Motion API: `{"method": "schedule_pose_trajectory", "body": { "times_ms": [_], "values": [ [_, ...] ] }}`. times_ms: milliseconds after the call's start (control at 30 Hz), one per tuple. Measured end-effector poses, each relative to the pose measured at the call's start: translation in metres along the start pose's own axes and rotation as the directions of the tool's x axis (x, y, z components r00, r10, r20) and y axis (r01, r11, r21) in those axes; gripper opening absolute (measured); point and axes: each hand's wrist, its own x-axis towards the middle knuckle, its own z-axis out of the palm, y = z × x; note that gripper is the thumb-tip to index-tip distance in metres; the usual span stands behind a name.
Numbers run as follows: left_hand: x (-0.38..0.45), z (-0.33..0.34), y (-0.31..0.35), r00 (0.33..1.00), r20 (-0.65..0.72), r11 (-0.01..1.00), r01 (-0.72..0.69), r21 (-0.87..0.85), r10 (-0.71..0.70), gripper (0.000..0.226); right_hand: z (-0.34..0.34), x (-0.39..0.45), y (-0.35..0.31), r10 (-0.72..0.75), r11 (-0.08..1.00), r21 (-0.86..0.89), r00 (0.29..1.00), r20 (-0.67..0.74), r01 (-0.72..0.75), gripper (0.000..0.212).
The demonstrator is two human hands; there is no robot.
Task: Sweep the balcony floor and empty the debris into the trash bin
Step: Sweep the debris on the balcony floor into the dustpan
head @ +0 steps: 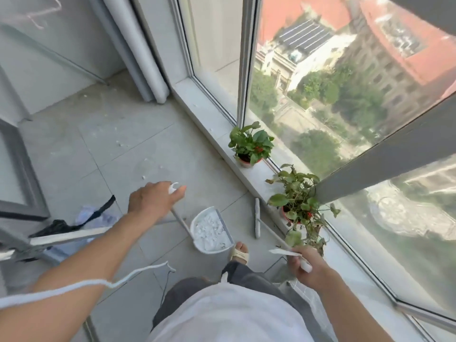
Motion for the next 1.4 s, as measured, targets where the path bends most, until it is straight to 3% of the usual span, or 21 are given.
{"method": "schedule_pose_trajectory", "body": {
  "times_ms": [200, 433, 767, 1100, 1400],
  "values": [
    [0.017, -0.035, 0.023, 0.995, -0.098, 1.0, 0.003, 0.005, -0.003, 0.054, 0.037, 0.009, -0.009, -0.011, 0.999, -0.036, 1.0, -0.018, 0.01, 0.008],
    [0.038, -0.064, -0.009, 0.974, -0.22, 0.998, 0.038, -0.059, -0.05, 0.056, 0.08, 0.001, -0.032, -0.033, 0.997, -0.062, 0.999, 0.018, 0.034, 0.011],
    [0.104, -0.1, -0.037, 0.982, -0.15, 0.981, 0.084, -0.174, -0.11, 0.051, 0.187, -0.022, -0.106, -0.059, 0.996, -0.066, 0.994, 0.093, 0.066, 0.01],
    [0.138, -0.097, -0.09, 0.967, -0.112, 0.946, 0.192, -0.261, -0.227, 0.056, 0.291, -0.024, -0.116, -0.16, 0.955, -0.24, 0.984, 0.075, 0.174, 0.01],
    [0.138, -0.091, -0.1, 0.926, -0.048, 0.857, 0.327, -0.398, -0.375, 0.058, 0.331, 0.005, -0.17, -0.087, 0.896, -0.427, 0.991, 0.099, 0.122, 0.002]
  ]
}}
